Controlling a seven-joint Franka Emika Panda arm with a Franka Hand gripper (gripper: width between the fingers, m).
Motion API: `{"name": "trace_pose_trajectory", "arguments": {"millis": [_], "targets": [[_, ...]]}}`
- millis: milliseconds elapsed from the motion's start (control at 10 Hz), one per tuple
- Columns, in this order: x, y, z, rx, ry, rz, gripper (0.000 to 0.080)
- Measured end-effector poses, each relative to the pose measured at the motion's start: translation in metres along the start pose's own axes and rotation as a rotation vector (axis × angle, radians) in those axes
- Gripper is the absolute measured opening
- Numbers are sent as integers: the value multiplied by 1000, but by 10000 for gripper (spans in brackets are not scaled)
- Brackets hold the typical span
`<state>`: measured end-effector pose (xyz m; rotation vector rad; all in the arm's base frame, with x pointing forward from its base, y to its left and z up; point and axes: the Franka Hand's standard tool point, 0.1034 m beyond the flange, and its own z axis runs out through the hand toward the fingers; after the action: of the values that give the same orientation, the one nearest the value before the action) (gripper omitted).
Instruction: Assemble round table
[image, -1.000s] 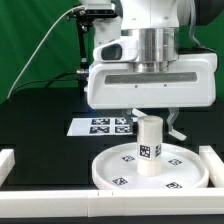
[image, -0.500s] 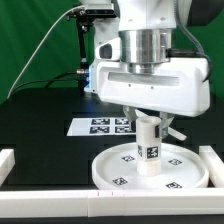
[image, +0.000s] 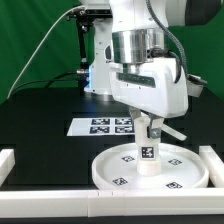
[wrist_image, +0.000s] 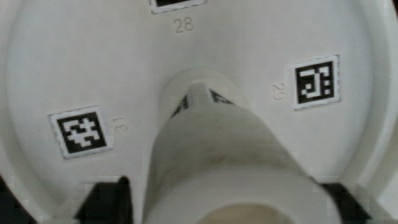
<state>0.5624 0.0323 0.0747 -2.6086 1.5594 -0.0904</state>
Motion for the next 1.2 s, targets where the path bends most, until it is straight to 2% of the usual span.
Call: {"name": "trace_pose_trajectory", "arguments": {"millis": [100,200,400,800,900,1000,1200], "targets": [[0,-2,-2,-4,-9,-119,590],[-1,-4,-3,4,-4,-208,637],[-5,-7,-5,8,-6,-558,646],[-5,-6,-4,5,-5,-739,649],[-8,-8,-3,-19,5,-945,649],[-11,-9,-3,-30,6,-1150,649],[-2,-2,-2,-38,-8,-1400,649]]}}
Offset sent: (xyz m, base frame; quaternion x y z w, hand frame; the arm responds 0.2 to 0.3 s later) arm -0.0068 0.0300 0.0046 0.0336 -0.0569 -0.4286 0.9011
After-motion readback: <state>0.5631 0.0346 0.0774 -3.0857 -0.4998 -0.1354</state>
